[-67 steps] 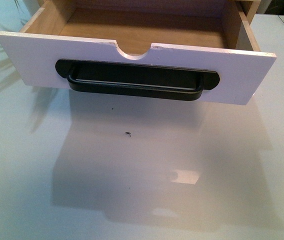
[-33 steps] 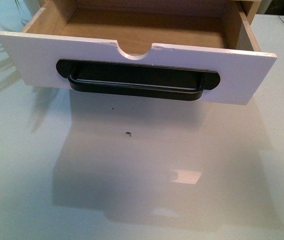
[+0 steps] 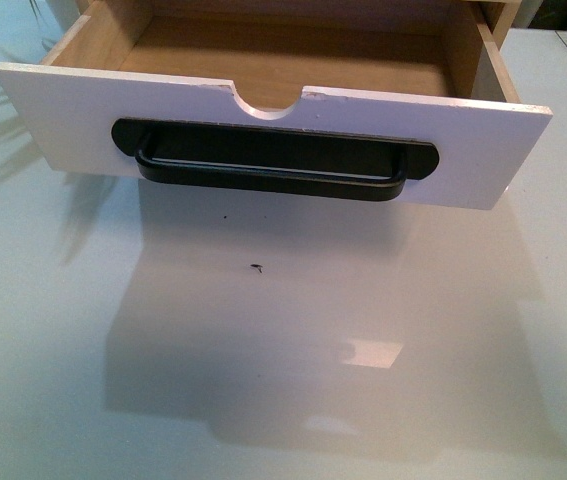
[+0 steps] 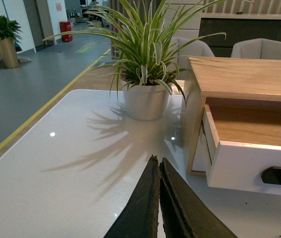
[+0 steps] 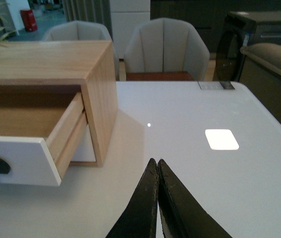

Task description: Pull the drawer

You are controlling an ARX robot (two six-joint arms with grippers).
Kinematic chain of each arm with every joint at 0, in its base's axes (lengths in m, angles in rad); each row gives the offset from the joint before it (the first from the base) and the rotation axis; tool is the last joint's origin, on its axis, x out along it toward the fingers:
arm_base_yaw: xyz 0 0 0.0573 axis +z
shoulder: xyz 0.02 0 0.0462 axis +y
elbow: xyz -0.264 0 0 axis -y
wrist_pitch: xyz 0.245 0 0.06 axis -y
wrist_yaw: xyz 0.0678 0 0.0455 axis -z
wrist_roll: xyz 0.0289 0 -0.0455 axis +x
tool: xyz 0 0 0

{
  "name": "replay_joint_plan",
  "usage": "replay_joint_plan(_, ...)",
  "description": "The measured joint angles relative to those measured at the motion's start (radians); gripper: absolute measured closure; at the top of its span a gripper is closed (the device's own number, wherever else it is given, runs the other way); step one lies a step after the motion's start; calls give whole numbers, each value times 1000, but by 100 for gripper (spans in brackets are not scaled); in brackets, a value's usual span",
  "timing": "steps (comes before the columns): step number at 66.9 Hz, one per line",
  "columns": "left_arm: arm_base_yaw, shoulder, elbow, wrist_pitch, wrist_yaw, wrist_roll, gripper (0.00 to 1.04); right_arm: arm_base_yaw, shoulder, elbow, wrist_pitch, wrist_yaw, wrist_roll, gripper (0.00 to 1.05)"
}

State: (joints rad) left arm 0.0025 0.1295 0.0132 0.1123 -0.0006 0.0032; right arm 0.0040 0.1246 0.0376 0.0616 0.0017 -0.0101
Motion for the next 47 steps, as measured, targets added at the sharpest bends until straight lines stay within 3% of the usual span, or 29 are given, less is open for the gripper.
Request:
replay_joint_plan(4,0,-91,0,-99,0,0,102,0,-90,-11,-58,1,0,103)
replay_joint_plan(26,0,-123,0,-111,0,0,102,-1,-118,-11,-60,0,0,103)
replay_joint_plan(31,0,-123,0,-111,0,-1,90,-1,-118,-11,-60,0,0,99)
replay_joint_plan(47,0,-123,0,-111,0,-1,46,-1,-119,-11,-60,0,0,55)
